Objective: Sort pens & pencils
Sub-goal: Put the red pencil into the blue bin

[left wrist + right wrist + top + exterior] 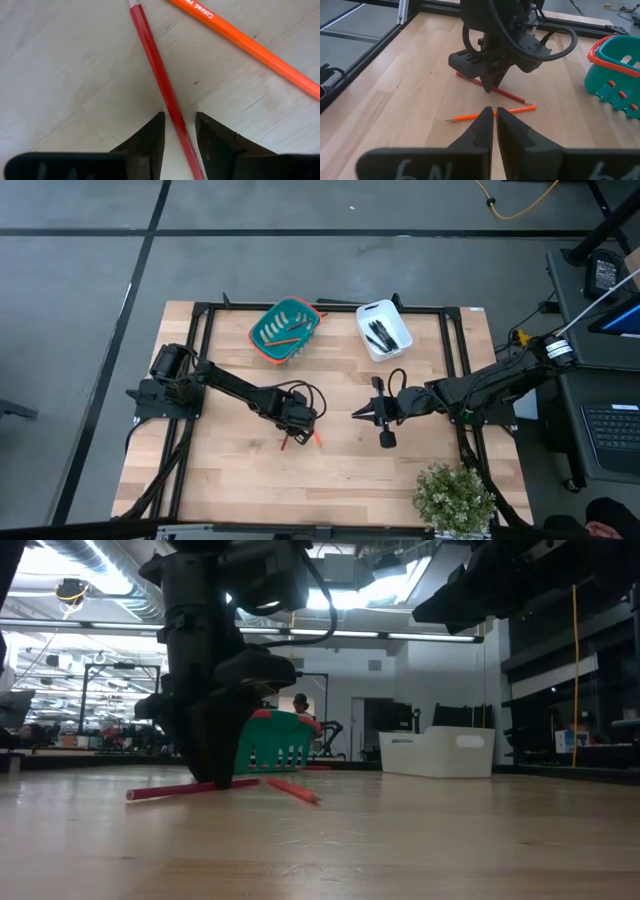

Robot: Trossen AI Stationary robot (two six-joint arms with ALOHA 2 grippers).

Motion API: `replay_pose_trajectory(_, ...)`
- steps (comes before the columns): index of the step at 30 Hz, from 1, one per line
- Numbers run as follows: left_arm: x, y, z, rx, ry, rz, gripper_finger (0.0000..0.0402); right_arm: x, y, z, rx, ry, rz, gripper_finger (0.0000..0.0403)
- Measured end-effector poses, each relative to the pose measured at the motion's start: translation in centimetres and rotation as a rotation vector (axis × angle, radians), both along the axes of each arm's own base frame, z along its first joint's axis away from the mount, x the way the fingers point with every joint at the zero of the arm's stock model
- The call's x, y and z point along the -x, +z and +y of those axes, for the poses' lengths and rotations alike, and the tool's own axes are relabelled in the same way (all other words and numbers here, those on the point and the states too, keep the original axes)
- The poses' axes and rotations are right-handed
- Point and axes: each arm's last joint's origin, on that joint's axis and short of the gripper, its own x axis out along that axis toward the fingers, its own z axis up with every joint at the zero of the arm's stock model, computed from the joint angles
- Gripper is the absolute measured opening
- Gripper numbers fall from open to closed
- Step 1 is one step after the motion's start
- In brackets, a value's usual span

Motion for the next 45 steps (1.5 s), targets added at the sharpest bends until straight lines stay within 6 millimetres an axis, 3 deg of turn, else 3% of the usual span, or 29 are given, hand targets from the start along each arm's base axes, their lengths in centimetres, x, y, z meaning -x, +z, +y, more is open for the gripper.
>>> replay_pose_trajectory(15, -0.01, -0.27, 0.08, -0.08, -0.045, 0.004, 0.0102, 0.0, 0.0, 0.02, -0.006, 0.005, 0.001, 0.0026)
replay_pose_trajectory(45, 0.23, -0.32, -0.71, -0.148, -0.161, 0.006, 0.0012, 0.0, 0.0, 0.03, -0.007, 0.006, 0.001, 0.0026)
